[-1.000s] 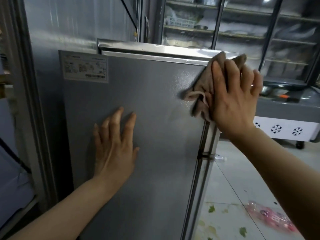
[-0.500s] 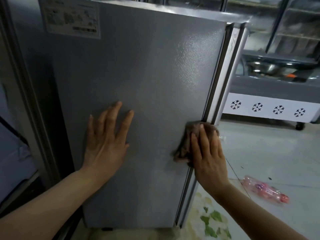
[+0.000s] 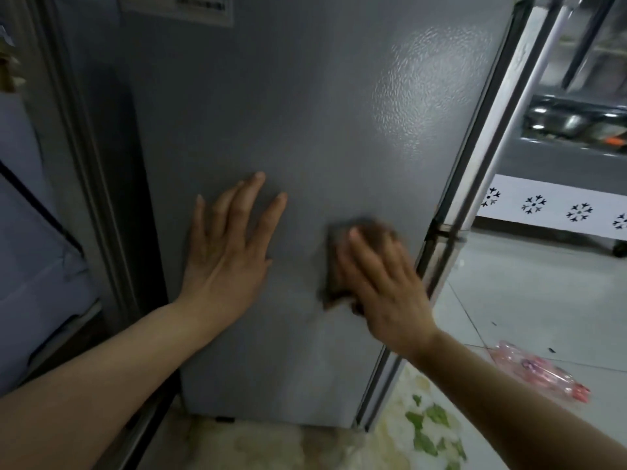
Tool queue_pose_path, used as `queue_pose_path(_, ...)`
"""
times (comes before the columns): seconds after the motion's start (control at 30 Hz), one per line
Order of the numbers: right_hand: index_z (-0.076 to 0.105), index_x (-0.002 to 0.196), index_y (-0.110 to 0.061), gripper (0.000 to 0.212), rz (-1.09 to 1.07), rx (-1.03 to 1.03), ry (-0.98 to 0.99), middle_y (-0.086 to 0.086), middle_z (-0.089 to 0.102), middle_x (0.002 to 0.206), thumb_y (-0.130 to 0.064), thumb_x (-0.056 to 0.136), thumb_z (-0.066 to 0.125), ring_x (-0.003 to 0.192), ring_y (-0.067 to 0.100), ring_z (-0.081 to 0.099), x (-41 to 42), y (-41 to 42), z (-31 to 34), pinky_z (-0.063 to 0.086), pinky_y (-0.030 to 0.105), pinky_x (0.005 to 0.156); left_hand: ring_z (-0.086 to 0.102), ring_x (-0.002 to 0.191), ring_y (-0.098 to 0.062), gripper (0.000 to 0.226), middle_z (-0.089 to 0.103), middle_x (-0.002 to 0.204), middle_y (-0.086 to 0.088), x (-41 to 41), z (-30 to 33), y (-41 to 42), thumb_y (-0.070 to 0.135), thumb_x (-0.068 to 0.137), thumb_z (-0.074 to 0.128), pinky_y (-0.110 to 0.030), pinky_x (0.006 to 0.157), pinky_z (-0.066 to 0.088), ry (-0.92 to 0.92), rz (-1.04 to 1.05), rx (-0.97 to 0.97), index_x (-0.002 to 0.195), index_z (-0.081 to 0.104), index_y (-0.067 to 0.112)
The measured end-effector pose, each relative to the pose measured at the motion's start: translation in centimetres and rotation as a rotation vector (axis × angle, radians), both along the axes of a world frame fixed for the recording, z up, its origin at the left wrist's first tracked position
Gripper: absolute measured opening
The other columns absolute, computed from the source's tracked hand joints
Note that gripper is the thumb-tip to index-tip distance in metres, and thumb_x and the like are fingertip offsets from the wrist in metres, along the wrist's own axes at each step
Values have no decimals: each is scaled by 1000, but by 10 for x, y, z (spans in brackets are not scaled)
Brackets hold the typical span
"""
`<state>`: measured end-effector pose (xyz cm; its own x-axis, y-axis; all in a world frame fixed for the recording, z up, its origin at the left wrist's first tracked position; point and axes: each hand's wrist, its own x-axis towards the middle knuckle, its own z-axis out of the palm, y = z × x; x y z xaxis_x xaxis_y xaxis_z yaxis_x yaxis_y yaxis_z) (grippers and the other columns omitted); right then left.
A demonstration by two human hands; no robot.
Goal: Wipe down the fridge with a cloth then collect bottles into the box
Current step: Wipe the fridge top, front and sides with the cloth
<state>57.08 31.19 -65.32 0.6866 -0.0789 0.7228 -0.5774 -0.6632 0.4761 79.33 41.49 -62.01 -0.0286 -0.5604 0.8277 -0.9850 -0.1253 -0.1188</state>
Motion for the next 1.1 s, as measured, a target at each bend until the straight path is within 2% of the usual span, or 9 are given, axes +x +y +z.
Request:
queue_pose_path(0.1, 8, 153, -16, 76, -6, -101, 332, 3, -8, 160, -21, 85, 42, 147, 29, -3, 0, 6, -41, -2, 42, 120, 25, 126, -35, 101, 20, 145, -14, 14, -4, 12, 18, 55, 85, -64, 104, 19, 3, 18, 16, 140, 31, 13)
queue_pose_path(0.2, 15, 152, -19, 91, 0, -128, 354, 1, 3, 160, -30, 74, 62, 147, 28, 4, 5, 5, -10, -1, 43, 119, 26, 125, -37, 100, 19, 146, -15, 38, -14, 27, 20, 58, 85, -66, 103, 21, 31, 79, 55, 141, 30, 13)
queue_pose_path(0.27, 23, 149, -20, 90, -7, -80, 107, 4, 14, 157, -39, 76, 72, 143, 31, 13, 20, 5, 39, 2, 47, 117, 24, 126, -36, 102, 17, 147, -14, 53, -20, 33, 19, 58, 85, -65, 104, 18, 77, 118, 72, 142, 27, 15)
queue_pose_path(0.37, 35, 145, -13, 66, -27, -111, -304, 18, 26, 152, -42, 91, 60, 140, 38, 19, 59, 6, 88, 10, 53, 114, 22, 128, -35, 105, 16, 148, -12, 69, -24, 35, 19, 58, 85, -65, 105, 18, 111, 149, 94, 143, 24, 19)
queue_pose_path(0.43, 36, 144, -11, 63, -18, -108, -407, 20, 27, 151, -36, 92, 61, 140, 41, 21, 80, 11, 84, 12, 54, 115, 23, 127, -35, 106, 16, 147, -12, 76, -26, 32, 19, 57, 86, -66, 104, 21, 93, 131, 94, 143, 24, 21)
queue_pose_path(0.73, 25, 149, -18, 72, 23, -190, 379, 2, 17, 156, -27, 79, 42, 146, 31, 4, 93, 30, -15, -8, 45, 118, 27, 132, -40, 102, 15, 150, -13, 87, -29, 46, 21, 63, 83, -59, 106, 28, 176, 46, 135, 143, 21, 21)
queue_pose_path(0.87, 46, 139, -29, 54, 39, -222, 52, 5, 24, 148, -37, 86, 53, 139, 30, 15, 100, 34, 50, 1, 40, 115, 29, 132, -35, 102, 20, 150, -16, 100, -45, 59, 22, 68, 80, -51, 107, 27, 317, 41, 201, 148, 16, 19)
queue_pose_path(0.97, 58, 131, -19, 37, 61, -195, -242, 11, 30, 136, -30, 96, 56, 122, 32, 31, 120, 34, 73, 19, 39, 100, 29, 130, -28, 108, 23, 150, -9, 103, -53, 58, 18, 71, 79, -46, 108, 29, 346, -51, 264, 149, 6, 22)
queue_pose_path(1.1, 52, 133, -1, 41, 167, -115, -201, 20, 33, 140, -15, 95, 54, 124, 43, 36, 140, 32, 30, 29, 47, 108, 27, 135, -20, 107, 18, 153, 1, 107, -54, 59, 15, 76, 73, -42, 111, 30, 433, -173, 281, 149, -3, 29)
